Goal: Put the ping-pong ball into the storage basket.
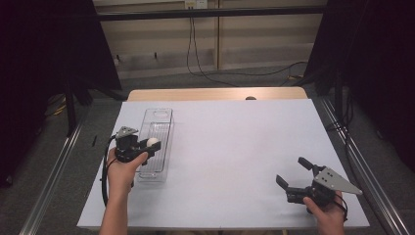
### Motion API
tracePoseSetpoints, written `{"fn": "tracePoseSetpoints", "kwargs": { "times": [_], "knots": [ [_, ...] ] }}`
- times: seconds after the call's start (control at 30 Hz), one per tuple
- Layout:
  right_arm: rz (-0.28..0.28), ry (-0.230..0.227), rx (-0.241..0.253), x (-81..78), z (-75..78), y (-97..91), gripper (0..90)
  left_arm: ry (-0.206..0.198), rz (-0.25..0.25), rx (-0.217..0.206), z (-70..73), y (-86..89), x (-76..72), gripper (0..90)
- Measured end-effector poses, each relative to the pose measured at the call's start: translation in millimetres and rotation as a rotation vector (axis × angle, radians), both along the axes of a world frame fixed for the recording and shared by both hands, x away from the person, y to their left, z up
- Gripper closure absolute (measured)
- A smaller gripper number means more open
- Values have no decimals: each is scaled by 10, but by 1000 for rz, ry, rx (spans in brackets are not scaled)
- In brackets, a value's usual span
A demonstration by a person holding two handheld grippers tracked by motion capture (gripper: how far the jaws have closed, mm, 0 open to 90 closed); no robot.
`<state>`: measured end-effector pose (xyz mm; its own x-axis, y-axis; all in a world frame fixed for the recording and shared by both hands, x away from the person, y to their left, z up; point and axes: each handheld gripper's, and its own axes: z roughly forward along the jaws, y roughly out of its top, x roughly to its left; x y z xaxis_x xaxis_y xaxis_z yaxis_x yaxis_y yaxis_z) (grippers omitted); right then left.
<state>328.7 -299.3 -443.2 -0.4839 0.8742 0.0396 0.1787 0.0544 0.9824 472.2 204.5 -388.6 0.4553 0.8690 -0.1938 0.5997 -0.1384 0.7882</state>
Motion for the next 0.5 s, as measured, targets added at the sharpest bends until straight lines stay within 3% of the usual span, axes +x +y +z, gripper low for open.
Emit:
{"fn": "tracePoseSetpoints", "kwargs": {
  "times": [0.5],
  "knots": [
    [5,-2,-3,-1,6,-2,11,7,8,9,-26,5,25,512]
  ]
}}
